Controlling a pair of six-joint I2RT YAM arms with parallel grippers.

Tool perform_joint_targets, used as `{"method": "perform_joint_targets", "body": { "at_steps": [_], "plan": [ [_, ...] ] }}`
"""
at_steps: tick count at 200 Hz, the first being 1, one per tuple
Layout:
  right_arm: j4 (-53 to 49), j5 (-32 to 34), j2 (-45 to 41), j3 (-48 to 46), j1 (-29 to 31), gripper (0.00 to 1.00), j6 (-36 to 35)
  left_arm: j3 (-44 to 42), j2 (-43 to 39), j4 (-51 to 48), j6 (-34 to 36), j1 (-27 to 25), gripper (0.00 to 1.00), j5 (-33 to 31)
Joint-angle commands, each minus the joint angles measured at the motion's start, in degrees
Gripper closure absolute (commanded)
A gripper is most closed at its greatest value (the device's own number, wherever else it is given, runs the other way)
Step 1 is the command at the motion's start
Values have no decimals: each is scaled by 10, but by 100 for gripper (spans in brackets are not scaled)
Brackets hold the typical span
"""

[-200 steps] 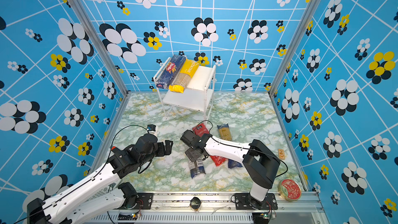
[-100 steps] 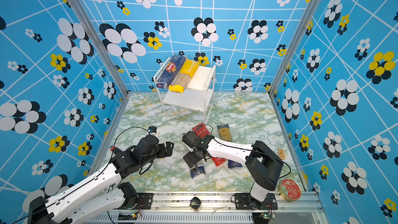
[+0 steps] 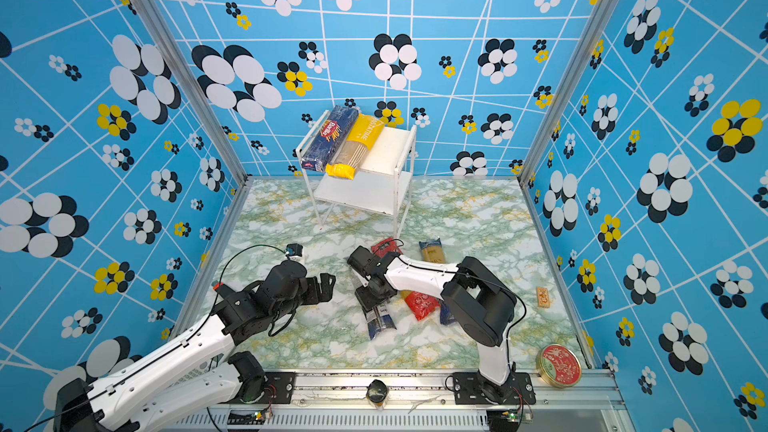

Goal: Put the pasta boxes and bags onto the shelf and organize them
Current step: 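Lift the clear printed spaghetti bag with the right gripper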

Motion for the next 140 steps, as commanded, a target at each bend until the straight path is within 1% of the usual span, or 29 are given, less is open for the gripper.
{"method": "perform_joint_targets", "body": {
  "at_steps": [1, 26, 48, 58, 69, 86, 95, 102, 118, 140],
  "plan": [
    [43, -33, 25, 31, -14, 47, 32, -12, -18, -6, -9, -2, 1, -4],
    [52, -33, 45, 72, -22, 54, 72, -22, -30, -5, -10, -2, 1, -8],
    [69, -33, 62, 102, -21, 64, 116, -32, -32, 0, -13, -2, 1, -9],
    [76, -26, 66, 107, -21, 65, 130, -36, -31, 5, -14, -3, 1, -6],
    [79, -17, 66, 108, -20, 60, 132, -42, -30, 14, -12, -2, 1, 1],
    [83, -8, 58, 98, -20, 38, 126, -53, -27, 25, -10, -3, 1, 8],
    [82, -6, 52, 92, -20, 29, 118, -57, -25, 33, -11, -4, 1, 12],
    [81, -5, 47, 85, -20, 24, 110, -62, -23, 41, -11, -5, 1, 17],
    [84, 6, 26, 64, -20, 19, 89, -73, -19, 64, -14, -10, 1, 20],
    [86, 38, -13, 25, -20, 15, 61, -84, -8, 89, -21, -24, 1, 12]
  ]
}}
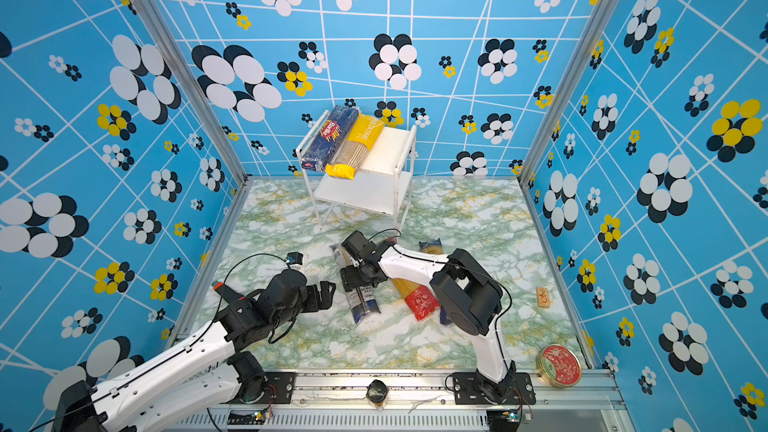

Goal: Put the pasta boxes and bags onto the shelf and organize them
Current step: 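Lift the clear printed spaghetti bag with the right gripper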

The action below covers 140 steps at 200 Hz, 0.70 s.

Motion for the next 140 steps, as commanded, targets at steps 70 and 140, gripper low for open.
{"method": "perform_joint_targets", "body": {
  "at_steps": [70, 140],
  "plan": [
    [-73, 182, -172, -137, 7, 14, -98, -29, 60, 96, -26, -34, 1, -2],
    [-91, 263, -131, -159, 54, 14, -109, -31, 86, 98, -48, -43, 1, -7]
  ]
}}
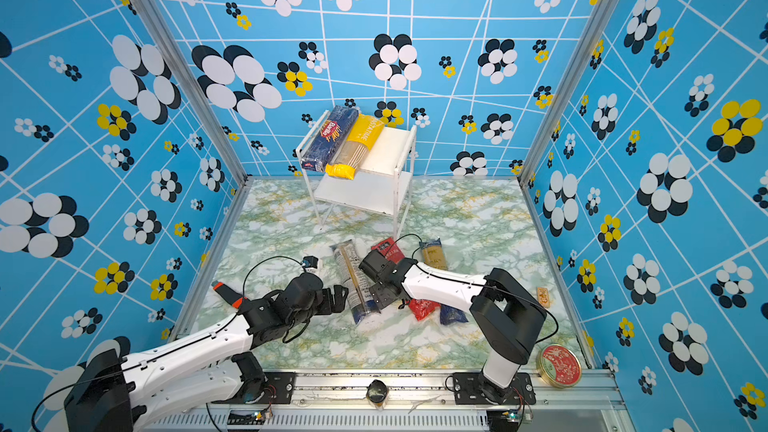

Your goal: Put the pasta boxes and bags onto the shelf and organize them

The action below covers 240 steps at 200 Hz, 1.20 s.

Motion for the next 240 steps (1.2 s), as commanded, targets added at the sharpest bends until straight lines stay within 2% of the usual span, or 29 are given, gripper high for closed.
{"method": "perform_joint_targets", "body": {
  "at_steps": [1, 74, 112, 161, 240],
  "plan": [
    [-11, 34, 19, 2, 18, 14, -8, -9, -2, 5, -15, -4, 1, -7],
    [48, -38, 67, 48, 70, 14, -21, -41, -62, -28, -35, -6, 1, -18],
    [113, -93, 37, 28, 73, 13, -20, -60, -86, -18, -20, -9, 1, -5],
    [87, -41, -21, -2, 65, 11, -39, -64, -46, 17, -2, -31, 1, -9],
    [67, -12, -139, -66, -17, 9, -47, -6, 76, 31, 8, -92, 1, -75]
  ]
}}
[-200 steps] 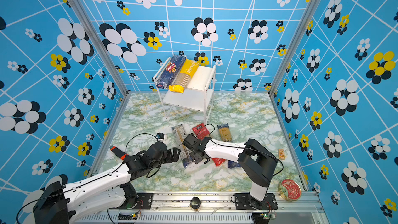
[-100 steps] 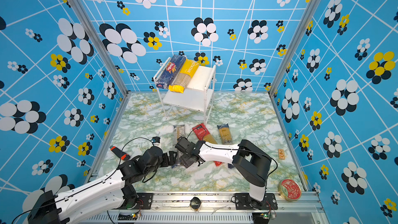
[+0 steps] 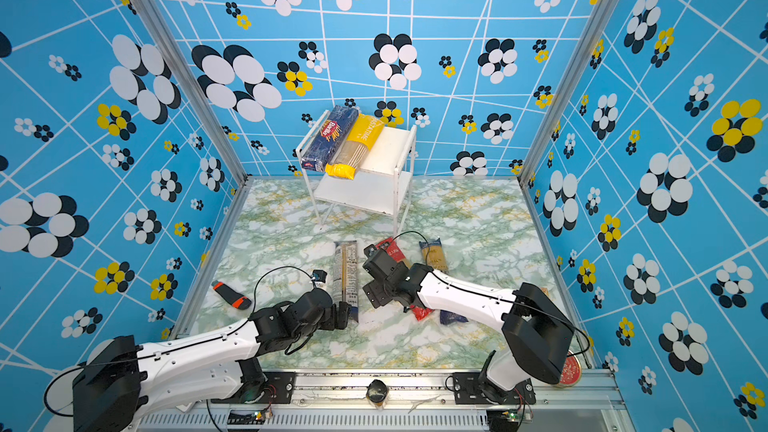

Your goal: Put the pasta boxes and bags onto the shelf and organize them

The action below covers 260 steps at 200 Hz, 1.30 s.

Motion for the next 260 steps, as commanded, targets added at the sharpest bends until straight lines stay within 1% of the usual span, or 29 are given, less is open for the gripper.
{"method": "perform_joint_targets", "body": {
  "at_steps": [1, 32, 49, 67, 88, 113, 149, 165, 194, 260],
  "plan": [
    [-20, 21, -21, -15, -15, 9, -8, 33, 33, 10, 6, -14, 1, -35],
    [-18, 24, -22, -25, -28, 8, 1, 75, 105, 2, 8, -35, 1, -48],
    [-15, 24, -20, -29, -30, 8, 6, 117, 151, -35, 10, -45, 1, -61],
    [-12, 24, -20, -30, -31, 7, 8, 155, 196, -69, 4, -55, 1, -75],
    [-11, 24, -23, -32, -33, 7, 9, 168, 224, -76, -19, -62, 1, -83],
    [-8, 23, -26, -37, -35, 7, 9, 159, 223, -78, -62, -67, 1, -104],
    [-1, 18, -26, -43, -38, 6, 10, 136, 185, -111, -139, -83, 1, -157],
    [3, 16, -25, -45, -38, 6, 13, 118, 171, -112, -160, -84, 1, -161],
    [9, 14, -21, -45, -39, 5, 16, 98, 170, -99, -177, -85, 1, -155],
    [11, 14, -25, -48, -39, 5, 16, 100, 197, -80, -188, -92, 1, -154]
  ]
}}
